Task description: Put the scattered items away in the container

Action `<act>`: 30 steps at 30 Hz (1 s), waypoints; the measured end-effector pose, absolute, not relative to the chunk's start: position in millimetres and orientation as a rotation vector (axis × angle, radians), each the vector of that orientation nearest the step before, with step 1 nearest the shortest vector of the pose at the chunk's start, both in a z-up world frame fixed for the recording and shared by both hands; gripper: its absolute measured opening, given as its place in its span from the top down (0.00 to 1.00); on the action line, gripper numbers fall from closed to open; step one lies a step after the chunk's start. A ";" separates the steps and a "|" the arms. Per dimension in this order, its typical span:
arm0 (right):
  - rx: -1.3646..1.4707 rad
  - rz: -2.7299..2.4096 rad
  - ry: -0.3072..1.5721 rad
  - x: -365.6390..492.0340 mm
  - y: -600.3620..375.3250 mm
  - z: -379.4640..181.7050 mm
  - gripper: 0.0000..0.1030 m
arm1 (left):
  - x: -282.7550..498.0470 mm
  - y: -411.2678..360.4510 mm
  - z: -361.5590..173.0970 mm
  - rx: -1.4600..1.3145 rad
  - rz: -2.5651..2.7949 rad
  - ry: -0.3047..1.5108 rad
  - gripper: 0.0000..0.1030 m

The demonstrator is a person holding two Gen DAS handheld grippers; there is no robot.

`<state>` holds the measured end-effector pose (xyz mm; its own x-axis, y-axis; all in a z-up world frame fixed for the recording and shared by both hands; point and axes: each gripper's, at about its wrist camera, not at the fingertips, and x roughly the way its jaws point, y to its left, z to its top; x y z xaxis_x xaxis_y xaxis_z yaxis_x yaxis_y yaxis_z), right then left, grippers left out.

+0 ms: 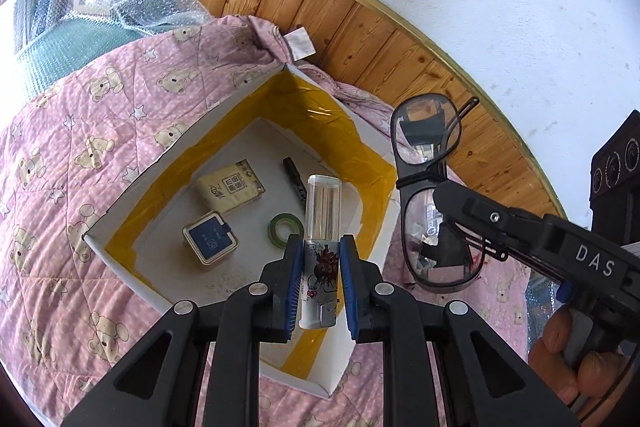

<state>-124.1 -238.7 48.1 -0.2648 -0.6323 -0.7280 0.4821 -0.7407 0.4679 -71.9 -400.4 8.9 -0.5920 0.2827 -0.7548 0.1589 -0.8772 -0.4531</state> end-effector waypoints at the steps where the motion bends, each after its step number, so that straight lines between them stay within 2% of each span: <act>1: 1.280 -2.046 -0.192 -127.5 -241.4 46.6 0.91 | -74.1 -401.7 6.1 -1.391 2.633 -0.763 0.81; 6: 1.266 -2.057 -0.115 -143.8 -258.3 39.1 0.91 | -85.8 -407.6 -9.6 -1.431 2.611 -0.818 0.81; 8: 1.259 -2.066 -0.071 -151.7 -266.1 34.0 0.87 | -94.1 -408.2 -20.7 -1.473 2.594 -0.823 0.78; 9: 1.266 -2.074 -0.035 -156.4 -270.0 27.5 0.78 | -98.7 -408.4 -27.5 -1.498 2.583 -0.826 0.65; 10: 1.273 -2.081 0.002 -161.0 -273.9 21.0 0.54 | -101.8 -409.3 -33.9 -1.510 2.576 -0.839 0.56; 11: 1.284 -2.084 0.023 -165.4 -275.9 14.6 0.48 | -103.0 -410.5 -37.7 -1.516 2.574 -0.853 0.45; 19: 1.391 -2.036 -0.083 -170.8 -250.7 -17.1 0.48 | -106.9 -409.3 -46.7 -1.544 2.545 -0.876 0.44; 30: 1.405 -2.002 -0.144 -164.3 -246.2 -10.9 0.48 | -109.0 -405.3 -49.3 -1.557 2.520 -0.884 0.44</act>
